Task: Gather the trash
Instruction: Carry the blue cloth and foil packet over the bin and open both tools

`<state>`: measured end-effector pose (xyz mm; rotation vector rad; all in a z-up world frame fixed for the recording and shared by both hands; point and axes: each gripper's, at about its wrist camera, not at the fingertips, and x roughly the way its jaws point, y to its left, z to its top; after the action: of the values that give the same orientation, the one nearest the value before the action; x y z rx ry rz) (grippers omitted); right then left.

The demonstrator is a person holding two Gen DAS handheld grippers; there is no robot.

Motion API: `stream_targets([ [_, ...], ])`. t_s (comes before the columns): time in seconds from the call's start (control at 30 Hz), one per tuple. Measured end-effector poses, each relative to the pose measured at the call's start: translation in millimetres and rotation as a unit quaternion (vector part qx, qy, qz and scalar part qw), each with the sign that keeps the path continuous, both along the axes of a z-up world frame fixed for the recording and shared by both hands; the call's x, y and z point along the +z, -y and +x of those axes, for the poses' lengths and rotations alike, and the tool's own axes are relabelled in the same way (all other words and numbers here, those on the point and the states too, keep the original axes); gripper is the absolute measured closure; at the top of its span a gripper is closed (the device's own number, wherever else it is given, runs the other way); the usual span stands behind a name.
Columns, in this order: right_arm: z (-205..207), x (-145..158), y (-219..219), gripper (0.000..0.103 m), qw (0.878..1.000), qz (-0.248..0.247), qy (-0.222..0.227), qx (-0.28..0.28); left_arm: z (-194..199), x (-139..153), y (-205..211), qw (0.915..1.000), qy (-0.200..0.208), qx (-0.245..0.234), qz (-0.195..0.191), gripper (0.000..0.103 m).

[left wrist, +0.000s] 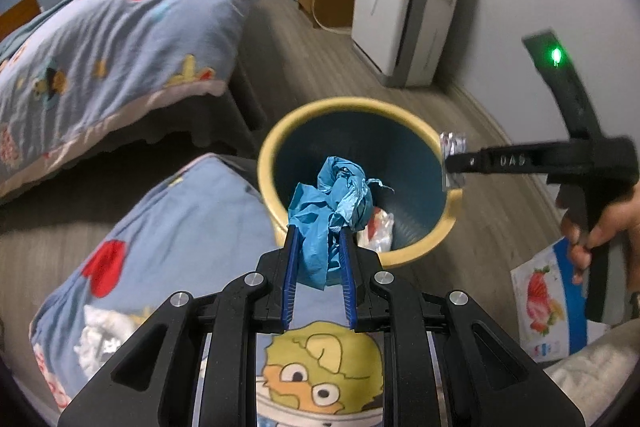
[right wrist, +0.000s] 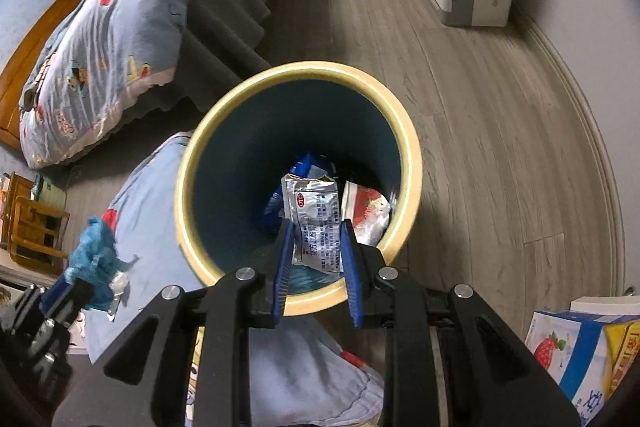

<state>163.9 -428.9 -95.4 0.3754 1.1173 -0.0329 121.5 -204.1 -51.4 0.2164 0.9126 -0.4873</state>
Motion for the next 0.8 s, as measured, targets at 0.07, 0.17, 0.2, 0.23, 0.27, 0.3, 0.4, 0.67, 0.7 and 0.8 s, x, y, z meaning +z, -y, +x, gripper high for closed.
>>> stream_targets([
  [0.07, 2, -1, 1, 0.080, 1.000, 0.002, 0.002, -0.003, 4, -11, 10, 0.9999, -0.001, -0.004, 0.014, 0.083],
  [0.17, 6, -2, 2, 0.080, 1.000, 0.008, 0.006, -0.008, 10, -22, 18, 0.9998, -0.001, -0.001, 0.020, 0.083],
  [0.2, 6, -3, 2, 0.080, 1.000, 0.011, 0.008, -0.010, 14, -27, 20, 0.9998, -0.003, 0.002, 0.020, 0.083],
  [0.23, 6, -3, 1, 0.080, 1.000, 0.014, 0.009, -0.012, 16, -31, 22, 0.9998, -0.005, 0.004, 0.019, 0.083],
  [0.27, 6, -2, 1, 0.080, 1.000, 0.017, 0.011, -0.014, 19, -34, 22, 0.9998, -0.006, 0.005, 0.018, 0.083],
  [0.3, 6, -2, 1, 0.079, 1.000, 0.021, 0.014, -0.015, 21, -37, 23, 0.9998, -0.008, 0.006, 0.017, 0.083],
  [0.4, 6, 2, 0, 0.079, 0.999, 0.025, 0.026, -0.016, 25, -42, 25, 0.9998, -0.008, 0.009, 0.015, 0.083],
  [0.67, 6, 9, 0, 0.053, 0.998, 0.035, 0.051, -0.027, 25, -39, 31, 1.0000, 0.005, -0.003, 0.006, 0.073],
  [0.7, 5, 10, 0, 0.053, 0.998, 0.033, 0.053, -0.028, 24, -38, 31, 0.9999, 0.007, -0.003, 0.007, 0.064],
  [0.8, 5, 11, 0, 0.049, 0.998, 0.033, 0.052, -0.033, 23, -36, 29, 0.9998, 0.018, 0.001, 0.010, 0.048],
])
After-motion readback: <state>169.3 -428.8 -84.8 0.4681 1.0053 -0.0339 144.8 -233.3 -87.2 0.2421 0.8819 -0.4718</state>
